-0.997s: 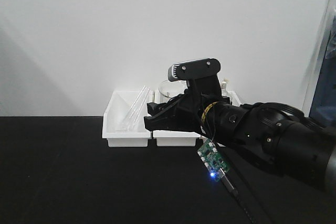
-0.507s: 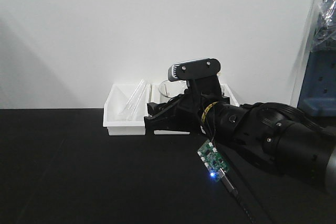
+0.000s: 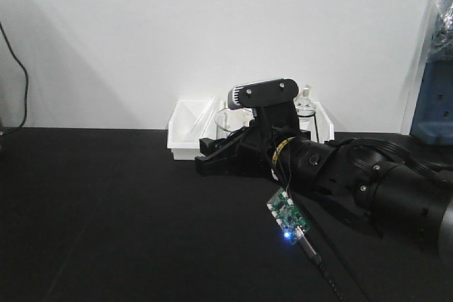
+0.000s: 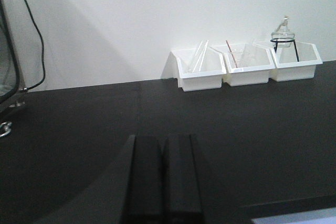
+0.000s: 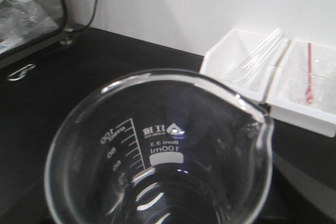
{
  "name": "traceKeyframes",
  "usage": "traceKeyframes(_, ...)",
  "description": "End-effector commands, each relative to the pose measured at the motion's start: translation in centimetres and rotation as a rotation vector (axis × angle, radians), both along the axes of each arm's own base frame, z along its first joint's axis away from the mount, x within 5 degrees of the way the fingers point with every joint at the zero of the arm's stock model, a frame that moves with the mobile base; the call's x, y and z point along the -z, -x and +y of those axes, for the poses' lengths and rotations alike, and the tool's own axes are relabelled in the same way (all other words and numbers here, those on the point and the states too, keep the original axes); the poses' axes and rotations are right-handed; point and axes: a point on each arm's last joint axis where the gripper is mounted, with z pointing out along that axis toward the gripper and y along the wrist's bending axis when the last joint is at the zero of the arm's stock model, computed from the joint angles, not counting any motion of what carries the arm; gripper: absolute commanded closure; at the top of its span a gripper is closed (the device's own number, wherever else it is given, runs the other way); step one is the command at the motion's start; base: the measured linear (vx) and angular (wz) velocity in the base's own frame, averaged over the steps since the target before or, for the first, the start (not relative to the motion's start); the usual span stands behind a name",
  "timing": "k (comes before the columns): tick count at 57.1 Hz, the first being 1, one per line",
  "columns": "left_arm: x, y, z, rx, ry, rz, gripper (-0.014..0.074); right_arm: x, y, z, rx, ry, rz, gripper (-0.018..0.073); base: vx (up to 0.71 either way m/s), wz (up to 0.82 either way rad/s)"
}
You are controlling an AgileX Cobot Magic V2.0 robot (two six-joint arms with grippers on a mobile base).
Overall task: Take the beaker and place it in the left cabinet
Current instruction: 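Hold the beaker in the right gripper while the base drives to the cabinet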
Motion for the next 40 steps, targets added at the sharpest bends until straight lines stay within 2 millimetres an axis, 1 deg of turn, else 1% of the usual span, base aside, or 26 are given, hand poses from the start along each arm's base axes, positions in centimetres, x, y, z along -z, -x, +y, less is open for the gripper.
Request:
traceKeyframes(1, -0.31, 0.15, 0.03, 0.000, 0.022, -0.084, 0.0595, -3.90, 1.01, -0.29, -0.036, -0.072, -0.121, 0.0456, -0.26, 0.22)
traceKeyframes(20, -0.31, 0.15, 0.03, 0.000, 0.022, -0.084, 0.0595, -3.90, 1.01, -0.29, -0.036, -0.073, -0.121, 0.0456, -0.25, 0.29)
traceKeyframes(40, -0.31, 0.15, 0.03, 0.000, 0.022, -0.084, 0.0595, -3.90, 1.01, -0.29, -0.036, -0.073, -0.121, 0.0456, -0.17, 0.57)
